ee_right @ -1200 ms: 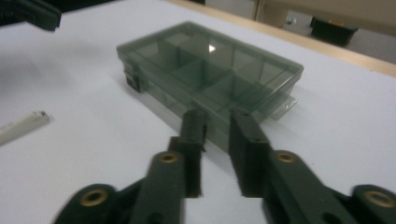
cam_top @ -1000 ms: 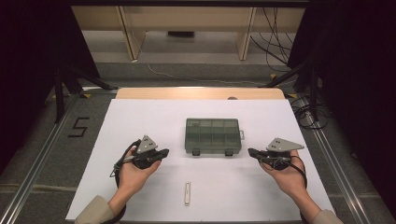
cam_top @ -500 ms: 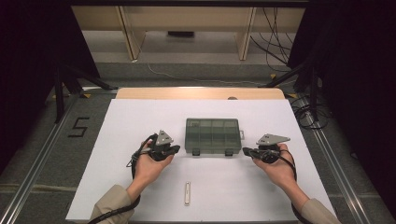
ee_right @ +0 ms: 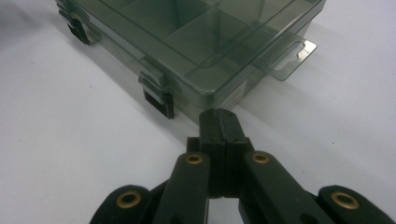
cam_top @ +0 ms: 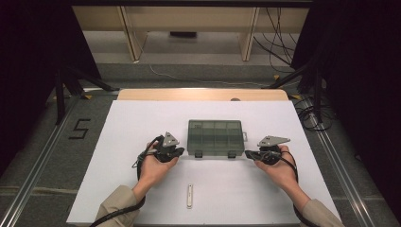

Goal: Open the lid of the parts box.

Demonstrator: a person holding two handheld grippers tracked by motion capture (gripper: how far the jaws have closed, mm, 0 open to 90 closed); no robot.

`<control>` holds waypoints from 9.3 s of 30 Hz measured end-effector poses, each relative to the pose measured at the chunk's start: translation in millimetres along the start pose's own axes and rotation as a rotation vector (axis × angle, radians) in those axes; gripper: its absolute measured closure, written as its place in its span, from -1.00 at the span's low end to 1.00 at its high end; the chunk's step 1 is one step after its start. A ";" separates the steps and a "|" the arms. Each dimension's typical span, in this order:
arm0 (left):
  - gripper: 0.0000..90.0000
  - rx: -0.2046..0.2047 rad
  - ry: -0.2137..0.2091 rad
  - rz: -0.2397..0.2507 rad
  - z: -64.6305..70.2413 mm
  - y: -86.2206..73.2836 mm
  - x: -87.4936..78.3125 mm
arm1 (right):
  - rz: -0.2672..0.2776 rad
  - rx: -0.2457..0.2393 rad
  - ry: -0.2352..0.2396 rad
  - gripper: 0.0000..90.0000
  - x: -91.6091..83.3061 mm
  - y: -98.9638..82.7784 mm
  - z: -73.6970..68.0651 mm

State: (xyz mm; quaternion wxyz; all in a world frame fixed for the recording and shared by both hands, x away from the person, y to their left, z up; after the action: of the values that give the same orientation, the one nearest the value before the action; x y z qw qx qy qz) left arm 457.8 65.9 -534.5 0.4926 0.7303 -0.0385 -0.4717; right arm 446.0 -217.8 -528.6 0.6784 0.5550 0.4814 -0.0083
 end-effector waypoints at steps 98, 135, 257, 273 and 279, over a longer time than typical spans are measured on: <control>0.99 -0.033 0.044 0.190 -4.6 53.9 -10.9 | 0.192 -0.089 -0.185 0.37 -10.4 55.0 9.6; 0.73 0.060 0.232 0.263 -26.3 84.0 -9.0 | 0.329 -0.094 -0.237 0.57 -8.3 93.8 16.7; 0.86 -0.053 0.213 0.295 -75.8 124.8 10.4 | 0.412 0.122 -0.351 0.92 9.8 142.8 45.9; 0.85 -0.067 0.219 0.299 -80.1 127.2 14.9 | 0.435 0.122 -0.352 0.92 14.6 146.9 51.5; 0.85 -0.071 0.220 0.298 -82.0 127.9 16.7 | 0.438 0.120 -0.354 0.92 16.0 147.3 53.3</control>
State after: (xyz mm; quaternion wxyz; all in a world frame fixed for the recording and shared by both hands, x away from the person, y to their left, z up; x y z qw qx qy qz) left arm 578.9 47.8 -443.0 0.5839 0.7457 -0.0754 -0.3120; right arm 569.2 -193.5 -433.7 0.7034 0.6748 0.2229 0.0133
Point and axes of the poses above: each handheld gripper's, and its own axes: x roughly forward along the jaws, y roughly out of its top, z roughly to its right, the point moved 8 cm from there along x, roughly forward along the jaws, and after that the axes turned 4 degrees about x, right-handed, at the moved point
